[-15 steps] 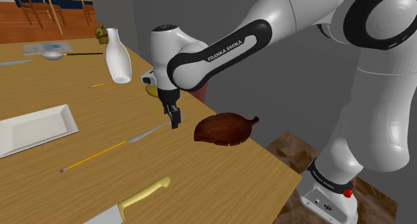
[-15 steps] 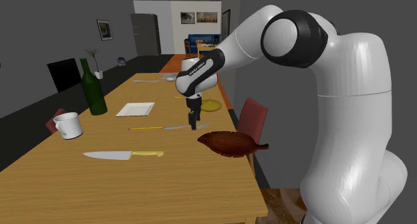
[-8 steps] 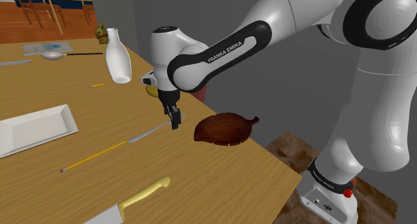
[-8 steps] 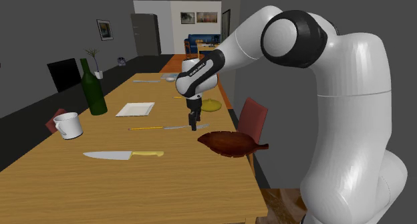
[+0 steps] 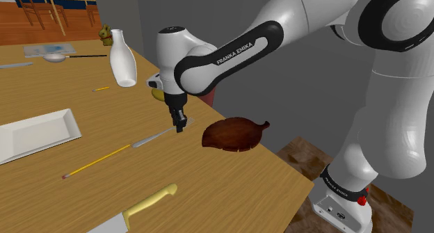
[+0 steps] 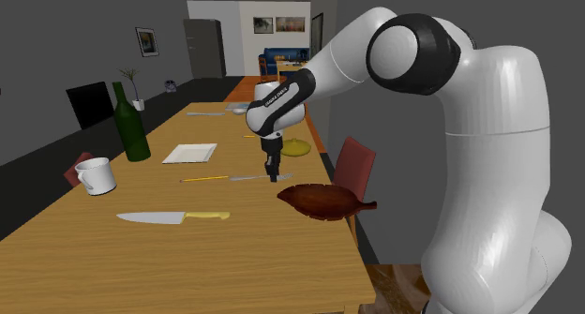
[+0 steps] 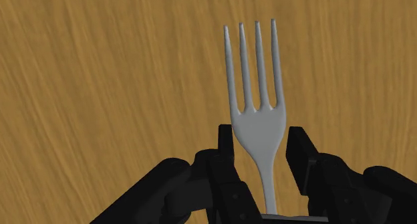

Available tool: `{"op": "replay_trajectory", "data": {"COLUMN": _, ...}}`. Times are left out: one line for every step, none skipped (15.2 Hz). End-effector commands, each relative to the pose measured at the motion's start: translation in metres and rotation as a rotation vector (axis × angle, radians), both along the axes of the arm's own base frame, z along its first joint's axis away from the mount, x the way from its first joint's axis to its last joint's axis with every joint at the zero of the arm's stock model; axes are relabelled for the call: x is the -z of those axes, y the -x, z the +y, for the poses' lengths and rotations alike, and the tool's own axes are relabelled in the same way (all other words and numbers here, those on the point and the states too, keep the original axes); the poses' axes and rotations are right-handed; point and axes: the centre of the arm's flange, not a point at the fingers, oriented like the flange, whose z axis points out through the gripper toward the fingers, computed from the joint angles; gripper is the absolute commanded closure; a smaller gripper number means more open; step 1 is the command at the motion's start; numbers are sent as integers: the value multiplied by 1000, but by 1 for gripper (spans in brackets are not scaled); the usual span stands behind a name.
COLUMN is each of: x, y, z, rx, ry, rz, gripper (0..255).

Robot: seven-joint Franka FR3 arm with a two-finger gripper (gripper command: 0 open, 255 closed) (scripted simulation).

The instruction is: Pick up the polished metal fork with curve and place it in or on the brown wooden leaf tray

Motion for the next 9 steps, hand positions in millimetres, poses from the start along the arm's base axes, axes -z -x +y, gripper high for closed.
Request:
{"op": "replay_trajectory", "data": {"x": 2, "y": -1, "z": -2, "rx": 3, "ry": 3, "rz": 1, "gripper": 255}}
{"op": "replay_trajectory", "data": {"x": 2, "y": -2, "z": -1, "rx": 3, "ry": 3, "rz": 1, "gripper": 255}}
{"op": "replay_trajectory", "data": {"x": 2, "y": -2, "z": -2, "rx": 3, "ry": 3, "rz": 1, "gripper": 255}}
{"op": "replay_trajectory", "data": {"x": -3, "y": -2, "z": -2, "rx": 3, "ry": 3, "rz": 1, "gripper": 255}}
{"op": "replay_trajectory", "data": {"x": -8, "y": -2, "z": -2, "rx": 3, "ry": 3, "rz": 1, "gripper": 255}}
{"op": "replay_trajectory", "data": {"x": -13, "y": -1, "z": -2, "rx": 3, "ry": 3, "rz": 1, "gripper": 255}}
{"op": "replay_trajectory", "data": {"x": -19, "y": -2, "z": -2, "rx": 3, "ry": 3, "rz": 1, "gripper": 255}}
{"op": "replay_trajectory", "data": {"x": -24, "y": -2, "z": -2, "rx": 3, "ry": 3, "rz": 1, "gripper": 255}}
{"op": "replay_trajectory", "data": {"x": -29, "y": -2, "z": -2, "rx": 3, "ry": 3, "rz": 1, "gripper": 255}}
